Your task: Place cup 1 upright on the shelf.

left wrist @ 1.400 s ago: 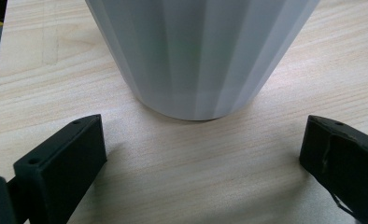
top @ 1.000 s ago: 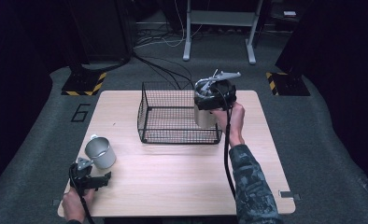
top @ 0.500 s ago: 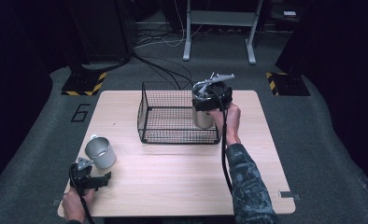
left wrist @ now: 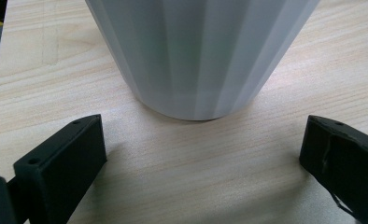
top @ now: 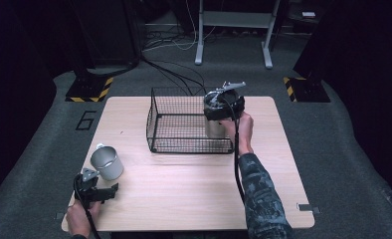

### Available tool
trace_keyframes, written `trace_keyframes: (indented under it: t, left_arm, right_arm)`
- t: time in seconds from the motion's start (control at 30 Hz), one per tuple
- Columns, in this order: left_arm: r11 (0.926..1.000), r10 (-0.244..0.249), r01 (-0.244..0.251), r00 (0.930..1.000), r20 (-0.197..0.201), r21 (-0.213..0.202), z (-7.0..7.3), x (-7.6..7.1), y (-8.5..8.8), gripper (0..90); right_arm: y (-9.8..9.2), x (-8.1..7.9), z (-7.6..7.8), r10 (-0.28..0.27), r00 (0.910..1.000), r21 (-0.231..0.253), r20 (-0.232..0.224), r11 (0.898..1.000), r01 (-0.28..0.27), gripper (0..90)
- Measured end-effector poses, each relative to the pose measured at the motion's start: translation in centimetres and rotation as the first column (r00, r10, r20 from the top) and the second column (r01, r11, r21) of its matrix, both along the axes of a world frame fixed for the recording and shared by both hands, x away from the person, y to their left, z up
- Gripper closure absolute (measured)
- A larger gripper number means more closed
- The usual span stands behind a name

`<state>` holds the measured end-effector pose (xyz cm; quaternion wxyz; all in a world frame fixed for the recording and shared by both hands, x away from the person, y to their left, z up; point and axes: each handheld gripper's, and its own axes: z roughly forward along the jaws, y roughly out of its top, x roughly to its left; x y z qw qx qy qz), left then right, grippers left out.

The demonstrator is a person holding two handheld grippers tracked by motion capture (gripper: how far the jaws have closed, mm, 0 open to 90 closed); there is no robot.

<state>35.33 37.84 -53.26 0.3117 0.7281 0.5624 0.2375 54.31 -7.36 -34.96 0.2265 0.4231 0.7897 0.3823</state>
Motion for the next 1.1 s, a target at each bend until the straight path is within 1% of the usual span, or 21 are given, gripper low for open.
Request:
trace_keyframes:
  t: [0.03,0.07,0.27,0.3,0.33,0.37,0.4,0.47,0.5,0.6,0.63,0.67,0.7,0.73,0.77,0.83,0.87,0.93,1.0,1.03,1.1]
  left_arm:
    - [1.0000,0.005,-0.005,1.0000,0.008,-0.001,-0.1,0.0,0.0,0.3]
    - [1.0000,-0.001,0.001,1.0000,-0.003,0.000,0.0,0.0,0.0,0.3]
    - [1.0000,0.002,-0.002,1.0000,0.004,-0.001,0.0,0.0,0.0,0.3]
    - [1.0000,-0.003,0.003,1.0000,-0.007,0.002,0.1,0.0,0.0,0.3]
    - [1.0000,0.004,-0.004,1.0000,0.004,0.001,0.0,0.0,0.0,0.3]
    - [1.0000,-0.001,0.001,1.0000,-0.005,0.001,0.0,0.0,0.0,0.3]
    - [1.0000,0.001,-0.001,1.0000,0.000,0.002,0.0,0.0,0.0,0.3]
    - [1.0000,0.004,-0.004,1.0000,0.008,0.000,-0.1,0.0,0.0,0.3]
    - [1.0000,0.000,0.000,1.0000,-0.002,0.001,0.0,0.0,0.0,0.3]
    - [1.0000,0.004,-0.004,1.0000,0.008,0.000,-0.1,0.0,0.0,0.3]
    - [1.0000,0.001,-0.001,1.0000,-0.002,0.001,0.0,0.0,0.0,0.3]
    - [1.0000,-0.002,0.002,1.0000,-0.002,0.005,0.0,0.0,0.0,0.3]
    - [1.0000,0.004,-0.004,1.0000,0.008,-0.001,-0.1,0.0,0.0,0.3]
    - [1.0000,0.001,-0.001,1.0000,0.002,0.003,0.0,0.0,0.0,0.3]
    - [1.0000,0.004,-0.004,1.0000,0.008,0.000,-0.1,0.0,0.0,0.3]
    - [1.0000,0.005,-0.005,1.0000,0.003,0.002,0.0,0.0,0.0,0.3]
    - [1.0000,0.004,-0.004,1.0000,0.006,0.000,0.0,0.0,0.0,0.3]
    - [1.0000,-0.002,0.002,1.0000,-0.007,0.001,0.1,0.0,0.0,0.3]
    - [1.0000,0.004,-0.004,1.0000,0.008,-0.001,-0.1,0.0,0.0,0.3]
    - [1.0000,0.004,-0.004,1.0000,0.004,0.002,0.0,0.0,0.0,0.3]
    - [1.0000,0.004,-0.004,1.0000,0.007,0.000,0.0,0.0,0.0,0.3]
  right_arm:
    - [0.0,0.1,-0.2,-0.001,1.0000,-0.002,-0.001,1.000,0.001,3.3]
    - [0.1,0.2,-0.5,-0.002,0.9999,-0.004,-0.010,1.000,0.002,3.3]
    - [0.2,0.7,-1.4,-0.001,0.9996,-0.013,-0.029,1.000,0.001,3.3]
    - [0.3,0.8,-1.6,-0.003,0.9995,-0.008,-0.032,1.000,0.003,3.3]
    - [0.3,0.8,-1.7,-0.001,0.9994,-0.012,-0.036,1.000,0.000,3.3]
    - [0.4,0.9,-1.9,0.000,0.9991,-0.014,-0.042,1.000,0.000,3.3]
    - [0.4,0.9,-2.1,-0.002,0.9990,-0.018,-0.045,1.000,0.001,3.3]
    - [0.4,1.0,-2.5,-0.004,0.9987,-0.016,-0.050,1.000,0.003,3.3]
    - [0.4,1.1,-2.8,-0.005,0.9982,-0.017,-0.059,1.000,0.004,3.3]
    - [0.5,1.3,-3.2,-0.005,0.9979,-0.019,-0.065,1.000,0.004,3.3]
    - [0.5,1.4,-3.3,-0.008,0.9978,-0.020,-0.066,1.000,0.007,3.3]
    - [0.5,1.5,-3.5,-0.008,0.9976,-0.019,-0.069,1.000,0.007,3.3]
    - [0.5,1.6,-3.7,-0.009,0.9970,-0.017,-0.076,1.000,0.008,3.2]
    - [0.6,1.6,-4.0,-0.013,0.9968,-0.014,-0.078,1.000,0.012,3.2]
    - [0.6,1.7,-4.1,-0.014,0.9965,-0.016,-0.082,1.000,0.012,3.2]
    - [0.8,1.7,-4.4,-0.015,0.9962,-0.016,-0.086,1.000,0.014,3.2]
    - [0.8,1.7,-4.6,-0.019,0.9960,-0.017,-0.087,1.000,0.018,3.2]
    - [0.9,1.7,-4.7,-0.020,0.9975,-0.013,-0.068,1.000,0.019,3.2]
    - [1.0,1.8,-4.8,-0.020,0.9971,-0.016,-0.073,1.000,0.019,3.2]
    - [1.0,1.7,-4.8,-0.026,0.9974,-0.019,-0.068,0.999,0.025,3.2]
    - [0.7,1.5,-5.1,-0.030,0.9977,-0.007,-0.061,1.000,0.030,3.1]
